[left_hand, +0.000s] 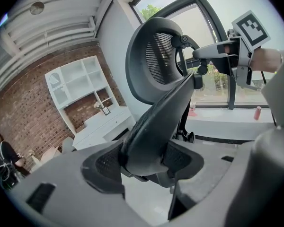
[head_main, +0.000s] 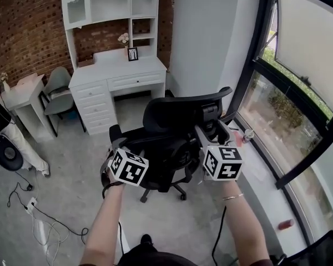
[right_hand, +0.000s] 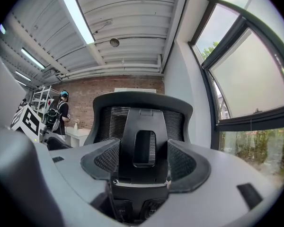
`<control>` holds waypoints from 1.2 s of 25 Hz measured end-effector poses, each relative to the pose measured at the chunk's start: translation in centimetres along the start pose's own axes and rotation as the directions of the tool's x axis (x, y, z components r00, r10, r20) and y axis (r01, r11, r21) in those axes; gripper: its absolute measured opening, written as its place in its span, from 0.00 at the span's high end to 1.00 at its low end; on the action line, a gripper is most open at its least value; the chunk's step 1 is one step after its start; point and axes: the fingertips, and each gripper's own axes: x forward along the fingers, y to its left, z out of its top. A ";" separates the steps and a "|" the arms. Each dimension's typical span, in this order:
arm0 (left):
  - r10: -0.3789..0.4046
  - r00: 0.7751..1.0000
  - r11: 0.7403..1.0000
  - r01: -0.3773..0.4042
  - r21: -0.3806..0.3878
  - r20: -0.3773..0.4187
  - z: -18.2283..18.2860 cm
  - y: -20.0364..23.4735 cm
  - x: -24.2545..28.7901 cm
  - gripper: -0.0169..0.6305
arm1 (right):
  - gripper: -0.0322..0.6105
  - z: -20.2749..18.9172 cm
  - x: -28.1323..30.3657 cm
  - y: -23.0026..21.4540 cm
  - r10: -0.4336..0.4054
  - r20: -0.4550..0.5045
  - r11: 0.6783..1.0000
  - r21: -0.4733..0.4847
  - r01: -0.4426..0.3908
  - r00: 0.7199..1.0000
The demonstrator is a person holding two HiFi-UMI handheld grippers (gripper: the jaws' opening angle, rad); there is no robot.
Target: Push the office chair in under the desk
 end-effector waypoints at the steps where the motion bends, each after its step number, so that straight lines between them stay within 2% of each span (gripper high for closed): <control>1: -0.008 1.000 1.000 0.008 0.004 -0.003 0.2 0.5 0.7 0.57 | 0.50 0.0 0.8 -0.1 -0.003 0.003 1.000 0.004 0.003 1.000; 9: -0.053 0.998 0.999 0.053 -0.002 0.016 1.8 3.1 5.1 0.58 | 0.50 -0.2 7.1 -1.4 -0.011 -0.027 0.999 0.033 0.012 1.000; 16: -0.104 0.994 0.993 0.105 -0.049 0.016 3.5 4.8 9.2 0.58 | 0.50 -0.3 11.7 -3.1 -0.013 -0.040 0.998 0.056 0.015 0.999; 22: -0.055 0.998 0.997 0.056 -0.060 0.004 5.1 6.6 12.3 0.58 | 0.50 -0.1 15.7 -4.4 0.023 -0.009 0.998 0.065 -0.022 1.000; 26: -0.015 1.000 0.996 0.014 -0.090 -0.011 5.5 7.8 14.3 0.58 | 0.49 -0.2 18.9 -5.0 0.076 -0.011 0.995 0.065 -0.075 0.997; 30: 0.015 0.998 0.996 -0.021 -0.089 -0.057 6.4 9.3 16.9 0.58 | 0.49 -0.2 22.4 -5.8 0.102 -0.031 0.993 0.060 -0.100 0.994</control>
